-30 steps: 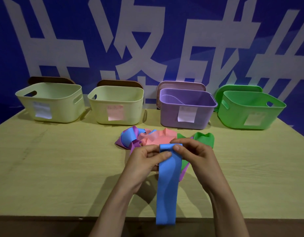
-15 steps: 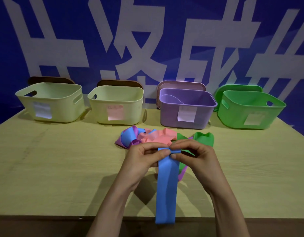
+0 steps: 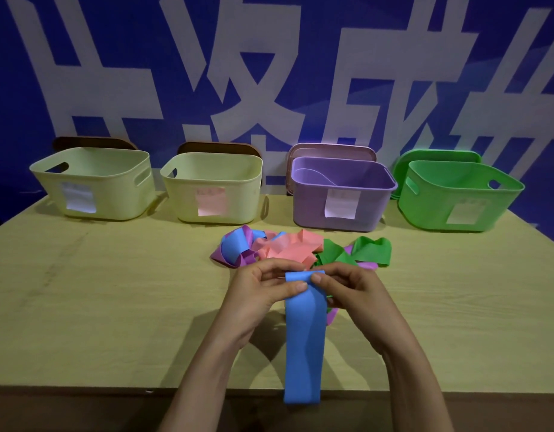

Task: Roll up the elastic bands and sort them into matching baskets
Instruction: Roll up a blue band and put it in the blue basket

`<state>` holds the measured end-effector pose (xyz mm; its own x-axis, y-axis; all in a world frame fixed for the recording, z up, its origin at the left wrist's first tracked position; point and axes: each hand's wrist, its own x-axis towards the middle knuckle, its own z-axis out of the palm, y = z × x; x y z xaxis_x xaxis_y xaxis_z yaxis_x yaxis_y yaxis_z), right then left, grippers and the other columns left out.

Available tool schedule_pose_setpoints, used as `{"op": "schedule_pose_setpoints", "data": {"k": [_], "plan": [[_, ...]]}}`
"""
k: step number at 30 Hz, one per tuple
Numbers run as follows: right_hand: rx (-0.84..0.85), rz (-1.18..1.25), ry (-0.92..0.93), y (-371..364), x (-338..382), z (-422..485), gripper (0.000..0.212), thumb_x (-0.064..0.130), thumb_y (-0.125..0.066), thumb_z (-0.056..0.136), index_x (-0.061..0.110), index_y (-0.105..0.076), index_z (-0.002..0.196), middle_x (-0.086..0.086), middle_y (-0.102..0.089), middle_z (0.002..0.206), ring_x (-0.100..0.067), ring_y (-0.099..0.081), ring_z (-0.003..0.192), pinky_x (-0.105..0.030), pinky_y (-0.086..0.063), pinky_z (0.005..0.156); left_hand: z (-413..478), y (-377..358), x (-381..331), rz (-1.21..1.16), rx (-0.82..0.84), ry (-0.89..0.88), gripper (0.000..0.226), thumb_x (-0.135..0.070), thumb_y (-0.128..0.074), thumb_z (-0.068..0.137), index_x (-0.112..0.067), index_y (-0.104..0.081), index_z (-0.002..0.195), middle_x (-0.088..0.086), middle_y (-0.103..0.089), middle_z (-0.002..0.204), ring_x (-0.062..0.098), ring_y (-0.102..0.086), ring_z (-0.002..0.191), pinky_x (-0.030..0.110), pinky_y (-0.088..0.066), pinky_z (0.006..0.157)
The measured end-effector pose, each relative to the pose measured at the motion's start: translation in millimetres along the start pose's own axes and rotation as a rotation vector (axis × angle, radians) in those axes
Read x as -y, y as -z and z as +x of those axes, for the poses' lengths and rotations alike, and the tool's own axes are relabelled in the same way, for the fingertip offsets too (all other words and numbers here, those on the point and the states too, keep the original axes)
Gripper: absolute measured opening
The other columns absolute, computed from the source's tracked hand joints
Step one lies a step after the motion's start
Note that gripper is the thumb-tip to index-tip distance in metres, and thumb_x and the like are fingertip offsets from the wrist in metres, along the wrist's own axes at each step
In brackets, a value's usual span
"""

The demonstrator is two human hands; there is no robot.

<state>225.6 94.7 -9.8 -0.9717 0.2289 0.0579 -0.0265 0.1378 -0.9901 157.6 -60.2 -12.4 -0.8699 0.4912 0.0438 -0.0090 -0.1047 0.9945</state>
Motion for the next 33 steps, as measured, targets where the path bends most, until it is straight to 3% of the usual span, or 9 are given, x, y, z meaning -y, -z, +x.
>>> {"op": "schedule_pose_setpoints", "data": {"k": [3,5,9,15,17,20,24,29,33], "plan": [[-0.016,0.06,-0.019,1.6,-2.9,-0.7,0.01,0.016,-0.066,0.086,0.012,-0.073,0.091,-0.007,-0.073,0.085,-0.014,-0.065,0.08,-0.029,-0.051,0.069,-0.7,1.3,2.8,0.012,0.005,0.066,0.032,-0.007,-0.075,0.076,-0.011,-0.064,0.106,0.005,-0.068,0.101,0.014,-0.069,0.086,0.023,-0.052,0.065],[-0.05,0.112,-0.035,1.0,-5.9,0.0,0.011,0.014,-0.066,0.085,0.01,-0.073,0.092,-0.006,-0.073,0.084,-0.016,-0.064,0.08,-0.03,-0.05,0.069,-2.5,3.8,5.2,0.109,0.095,0.163,0.028,-0.019,-0.073,0.081,-0.016,-0.064,0.107,0.003,-0.069,0.103,0.013,-0.068,0.089,0.023,-0.05,0.063],[-0.115,0.192,-0.05,-2.1,-9.9,-0.6,0.01,0.012,-0.065,0.085,0.007,-0.071,0.091,-0.006,-0.071,0.081,-0.018,-0.062,0.078,-0.033,-0.046,0.068,-10.7,5.0,18.6,0.164,0.315,0.322,0.021,-0.011,-0.067,0.085,-0.014,-0.067,0.106,-0.003,-0.074,0.093,0.008,-0.069,0.086,0.02,-0.05,0.065],[-0.097,0.215,-0.08,-7.7,-10.0,0.6,0.007,0.012,-0.064,0.086,0.011,-0.07,0.086,-0.002,-0.069,0.078,-0.011,-0.063,0.074,-0.024,-0.048,0.062,-21.6,6.3,23.5,0.11,0.313,0.337,0.023,-0.011,-0.064,0.087,-0.013,-0.066,0.11,0.001,-0.073,0.097,0.01,-0.068,0.081,0.019,-0.05,0.058],[-0.097,0.255,-0.084,-9.2,-8.6,0.8,0.007,0.009,-0.062,0.087,0.008,-0.069,0.085,0.0,-0.068,0.074,-0.008,-0.063,0.067,-0.02,-0.049,0.056,-24.2,6.9,22.5,0.064,0.309,0.331,0.024,-0.01,-0.064,0.087,-0.014,-0.066,0.111,0.005,-0.072,0.102,0.013,-0.068,0.086,0.022,-0.05,0.062],[-0.102,0.254,-0.053,-10.6,-4.7,1.1,0.007,0.009,-0.061,0.088,0.007,-0.068,0.089,0.004,-0.067,0.07,-0.006,-0.062,0.065,-0.02,-0.047,0.055,-24.7,8.8,24.8,0.081,0.234,0.286,0.02,-0.012,-0.064,0.087,-0.017,-0.067,0.107,0.001,-0.073,0.101,0.014,-0.067,0.092,0.03,-0.05,0.076],[-0.064,0.213,0.052,-14.1,15.1,7.2,0.01,0.006,-0.061,0.088,0.013,-0.069,0.09,0.007,-0.071,0.076,-0.005,-0.063,0.074,-0.02,-0.05,0.064,-19.2,9.4,12.2,0.08,0.161,0.184,0.023,-0.012,-0.066,0.086,-0.017,-0.066,0.108,-0.001,-0.073,0.102,0.01,-0.068,0.092,0.019,-0.051,0.067],[-0.033,0.202,0.197,-12.3,48.5,18.1,0.012,0.004,-0.061,0.088,0.013,-0.068,0.092,0.007,-0.072,0.076,-0.003,-0.065,0.072,-0.016,-0.049,0.06,-3.7,-0.6,-30.2,-0.017,-0.03,-0.099,0.022,-0.026,-0.069,0.08,-0.024,-0.066,0.101,-0.005,-0.072,0.097,0.011,-0.065,0.094,0.035,-0.053,0.084],[-0.011,0.162,0.279,-6.2,68.4,24.5,0.018,0.013,-0.067,0.08,0.016,-0.071,0.097,0.0,-0.074,0.091,-0.011,-0.067,0.086,-0.024,-0.054,0.072,5.5,-6.2,-60.1,-0.1,-0.116,-0.211,0.016,-0.033,-0.064,0.08,-0.023,-0.07,0.091,-0.003,-0.071,0.088,0.012,-0.065,0.087,0.034,-0.054,0.077]]}}
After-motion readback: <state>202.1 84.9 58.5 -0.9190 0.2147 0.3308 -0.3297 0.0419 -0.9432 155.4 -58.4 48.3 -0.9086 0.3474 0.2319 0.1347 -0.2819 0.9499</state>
